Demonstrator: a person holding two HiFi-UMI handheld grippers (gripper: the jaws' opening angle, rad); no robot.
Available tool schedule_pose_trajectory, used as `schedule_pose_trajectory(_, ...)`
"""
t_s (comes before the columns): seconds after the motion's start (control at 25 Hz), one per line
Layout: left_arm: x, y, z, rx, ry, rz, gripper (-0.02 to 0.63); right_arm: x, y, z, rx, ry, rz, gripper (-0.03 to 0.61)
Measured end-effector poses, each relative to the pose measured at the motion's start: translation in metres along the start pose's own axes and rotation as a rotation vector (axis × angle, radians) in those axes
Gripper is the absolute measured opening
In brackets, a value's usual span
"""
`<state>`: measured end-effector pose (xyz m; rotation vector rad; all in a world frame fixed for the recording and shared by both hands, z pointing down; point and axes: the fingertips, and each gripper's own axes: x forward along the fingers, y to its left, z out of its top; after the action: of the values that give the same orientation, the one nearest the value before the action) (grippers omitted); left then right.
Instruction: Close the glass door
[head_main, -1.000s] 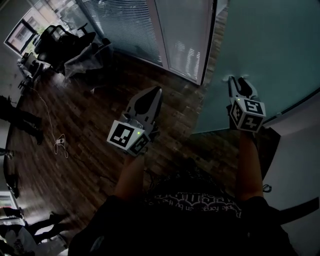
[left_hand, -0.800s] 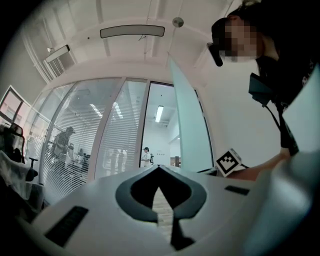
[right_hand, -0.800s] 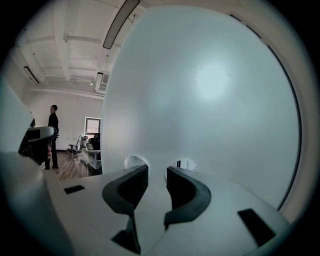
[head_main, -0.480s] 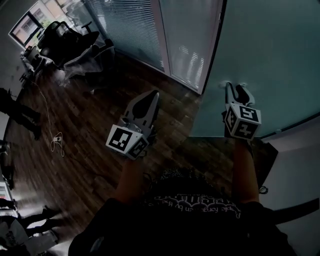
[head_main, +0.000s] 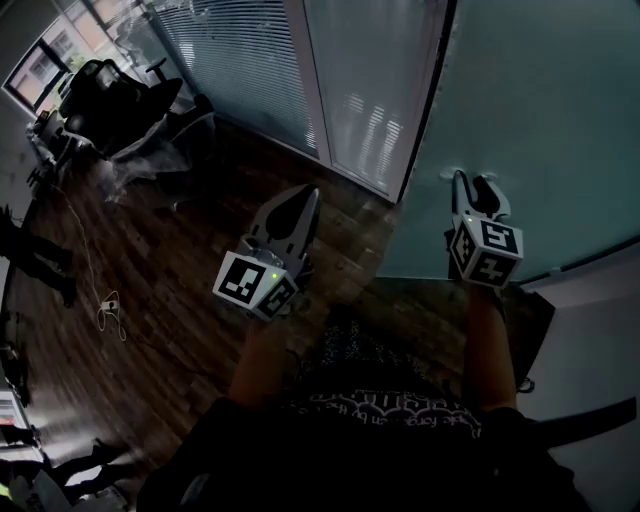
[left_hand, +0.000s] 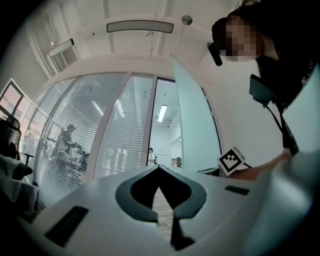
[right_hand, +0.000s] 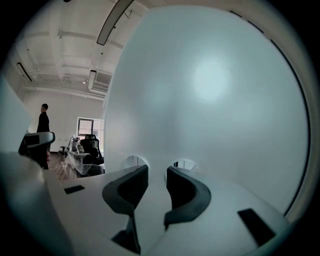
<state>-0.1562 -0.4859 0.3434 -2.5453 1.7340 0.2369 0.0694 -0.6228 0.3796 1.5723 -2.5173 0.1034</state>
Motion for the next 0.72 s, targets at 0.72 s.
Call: schedule_pose_trajectory(0.72,0.169,0.089,-0.005,0.013,0.043,-0.265,0.002,0.109,-0.036,0.020,0.023,-0.035,-0.161,0.117)
